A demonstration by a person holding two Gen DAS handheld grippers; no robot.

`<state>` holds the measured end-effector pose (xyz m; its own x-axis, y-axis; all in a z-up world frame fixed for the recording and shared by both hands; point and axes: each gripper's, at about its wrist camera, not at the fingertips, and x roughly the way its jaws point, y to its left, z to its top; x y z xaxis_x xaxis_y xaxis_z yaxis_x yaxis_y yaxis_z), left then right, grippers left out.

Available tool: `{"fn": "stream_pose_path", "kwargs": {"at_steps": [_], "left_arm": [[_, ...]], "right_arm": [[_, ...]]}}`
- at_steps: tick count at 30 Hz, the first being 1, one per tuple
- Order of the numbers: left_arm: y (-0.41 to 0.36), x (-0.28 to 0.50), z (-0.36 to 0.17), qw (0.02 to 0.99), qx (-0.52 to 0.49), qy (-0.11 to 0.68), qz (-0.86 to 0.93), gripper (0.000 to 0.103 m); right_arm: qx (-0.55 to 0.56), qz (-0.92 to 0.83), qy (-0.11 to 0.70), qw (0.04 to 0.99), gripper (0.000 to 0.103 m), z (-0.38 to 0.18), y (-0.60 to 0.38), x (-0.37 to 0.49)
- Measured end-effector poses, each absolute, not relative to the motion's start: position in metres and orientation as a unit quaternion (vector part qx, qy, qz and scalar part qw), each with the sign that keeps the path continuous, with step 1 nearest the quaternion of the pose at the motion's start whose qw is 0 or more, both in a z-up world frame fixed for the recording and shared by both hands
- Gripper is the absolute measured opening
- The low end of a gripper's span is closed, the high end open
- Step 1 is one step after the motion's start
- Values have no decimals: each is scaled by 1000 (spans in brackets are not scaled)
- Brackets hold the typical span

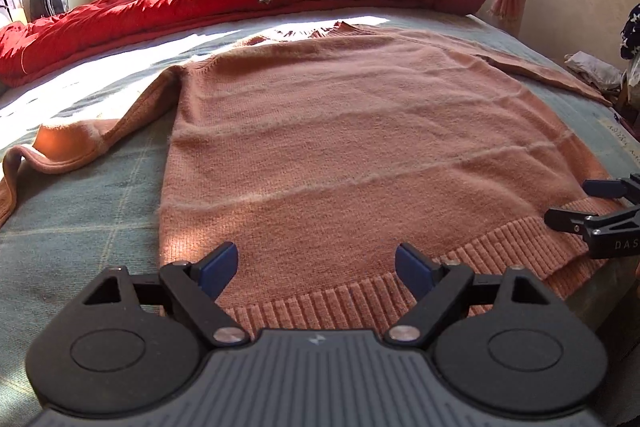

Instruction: Fold clothes

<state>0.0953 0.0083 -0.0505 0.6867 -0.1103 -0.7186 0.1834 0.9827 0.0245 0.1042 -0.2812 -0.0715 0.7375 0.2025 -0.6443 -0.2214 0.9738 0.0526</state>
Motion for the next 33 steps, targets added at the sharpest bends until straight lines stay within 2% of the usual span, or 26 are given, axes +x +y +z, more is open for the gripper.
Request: {"fn": "stream_pose_path", "kwargs": {"at_steps": [8, 14, 20, 24, 30, 33], "left_arm": [[11, 73, -61, 913, 54, 396, -88, 91], [7, 73, -60, 912, 61, 399, -78, 91], [3, 74, -53, 913, 71, 393, -81, 91], [1, 81, -39, 926, 82, 356, -99, 91], [4, 103, -63, 911, 46, 397, -97, 94], [10, 99, -64, 912, 35, 396, -103, 94]], "right_arm": [[16, 163, 325, 932, 103, -50, -258, 112], [29, 252, 350, 902, 103, -59, -225, 135], [28, 195, 347, 917, 103, -61, -281, 134], [77, 150, 350, 922, 103, -60, -325, 128], [161, 165, 307, 923, 103, -37, -339, 148], [165, 182, 300, 922, 103, -33, -323, 179]]}}
